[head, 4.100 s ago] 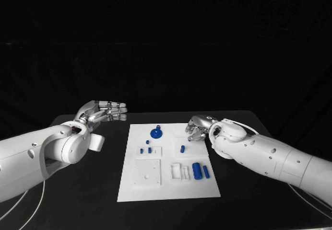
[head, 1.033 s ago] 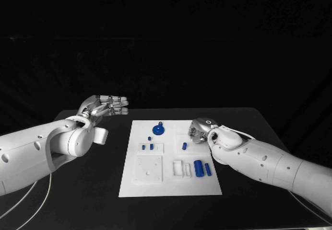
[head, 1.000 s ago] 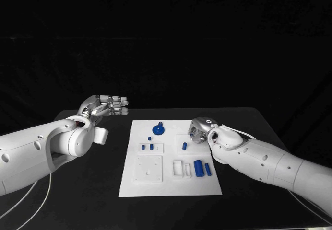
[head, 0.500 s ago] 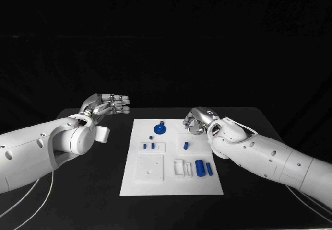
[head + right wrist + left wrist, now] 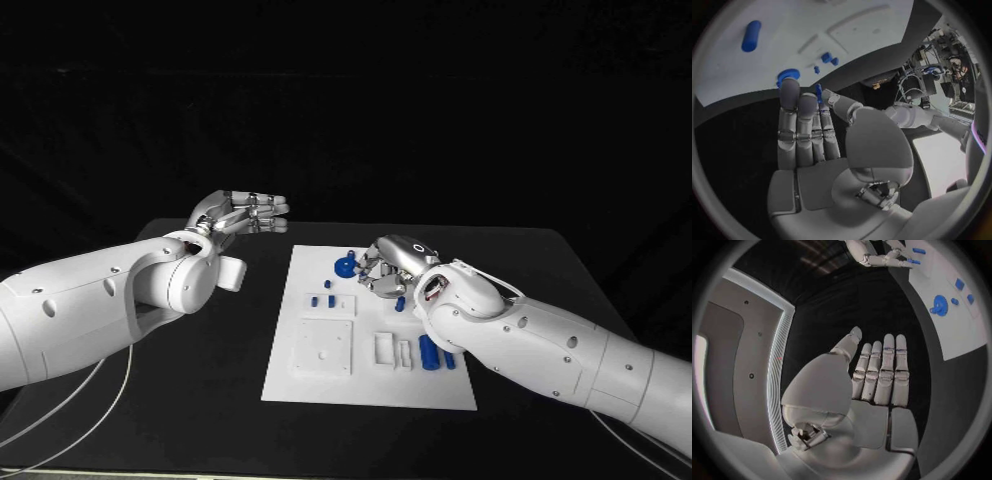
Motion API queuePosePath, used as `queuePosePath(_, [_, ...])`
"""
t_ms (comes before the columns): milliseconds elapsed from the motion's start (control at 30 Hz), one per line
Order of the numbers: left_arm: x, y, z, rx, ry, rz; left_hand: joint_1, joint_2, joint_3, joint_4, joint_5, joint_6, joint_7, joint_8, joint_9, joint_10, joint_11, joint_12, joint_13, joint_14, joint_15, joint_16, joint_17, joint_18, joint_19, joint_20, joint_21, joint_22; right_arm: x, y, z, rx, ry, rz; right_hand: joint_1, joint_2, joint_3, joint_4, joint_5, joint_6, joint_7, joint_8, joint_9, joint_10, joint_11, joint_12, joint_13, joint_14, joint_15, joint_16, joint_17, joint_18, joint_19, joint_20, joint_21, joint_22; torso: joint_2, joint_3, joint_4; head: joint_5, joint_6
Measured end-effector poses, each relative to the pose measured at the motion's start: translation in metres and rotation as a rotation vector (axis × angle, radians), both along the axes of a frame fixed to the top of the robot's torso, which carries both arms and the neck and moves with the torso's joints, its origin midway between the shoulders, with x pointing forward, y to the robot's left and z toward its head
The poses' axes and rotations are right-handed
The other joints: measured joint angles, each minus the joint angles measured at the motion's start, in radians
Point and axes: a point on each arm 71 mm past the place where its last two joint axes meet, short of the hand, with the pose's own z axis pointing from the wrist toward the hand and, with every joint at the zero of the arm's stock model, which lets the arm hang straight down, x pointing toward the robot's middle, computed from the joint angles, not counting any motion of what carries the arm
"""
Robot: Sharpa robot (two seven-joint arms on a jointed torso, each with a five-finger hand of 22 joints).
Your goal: Assemble the parts on the task board
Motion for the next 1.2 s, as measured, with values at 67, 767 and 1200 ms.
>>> queuePosePath(67, [0.000, -0.001, 0.000, 0.000, -0.001, -0.001, 0.000, 0.000, 0.000, 0.000, 0.000, 0.000, 0.000, 0.000, 0.000, 0.000, 0.000, 0.000, 0.000, 0.000, 0.000, 0.000, 0.000, 0.000, 0.000, 0.000, 0.004, 0.000, -0.004, 0.007, -0.004, 0.000, 0.008, 0.019, 0.000, 0.000, -0.005, 0.000, 0.005, 0.000, 0.000, 0.000, 0.000, 0.000, 0.000, 0.000, 0.000, 0.000, 0.000, 0.000, 0.000, 0.000, 0.000, 0.000, 0.000, -0.001, 0.000, 0.0000, 0.0007, 0.012, -0.002])
queuePosePath(767, [-0.001, -0.008, 0.000, 0.016, -0.013, -0.009, 0.004, 0.004, 0.000, 0.000, 0.000, 0.000, 0.000, 0.000, 0.000, 0.000, 0.000, 0.000, 0.000, 0.003, -0.003, 0.000, 0.001, 0.000, 0.004, -0.004, 0.004, -0.001, -0.028, 0.036, -0.040, -0.047, 0.110, 0.105, -0.004, 0.010, -0.018, -0.013, 0.023, 0.000, 0.000, -0.002, -0.001, -0.002, -0.001, -0.005, 0.000, 0.001, 0.001, 0.000, 0.000, 0.001, 0.002, 0.002, 0.000, -0.002, 0.000, -0.0002, -0.0011, 0.079, -0.028])
queuePosePath(1200, [-0.001, -0.010, -0.001, 0.023, -0.014, -0.014, 0.004, 0.004, 0.004, 0.004, 0.008, 0.000, 0.000, 0.000, 0.000, 0.000, 0.000, 0.000, 0.000, 0.003, -0.003, 0.000, 0.001, 0.000, 0.004, -0.004, 0.012, -0.003, -0.036, 0.042, -0.051, -0.060, 0.141, 0.122, -0.002, 0.011, -0.019, -0.014, 0.023, 0.000, 0.000, -0.003, -0.001, -0.002, -0.001, -0.003, 0.000, 0.001, 0.002, -0.004, -0.002, 0.001, -0.001, 0.000, 0.000, -0.002, 0.000, 0.0007, -0.0015, 0.093, -0.045])
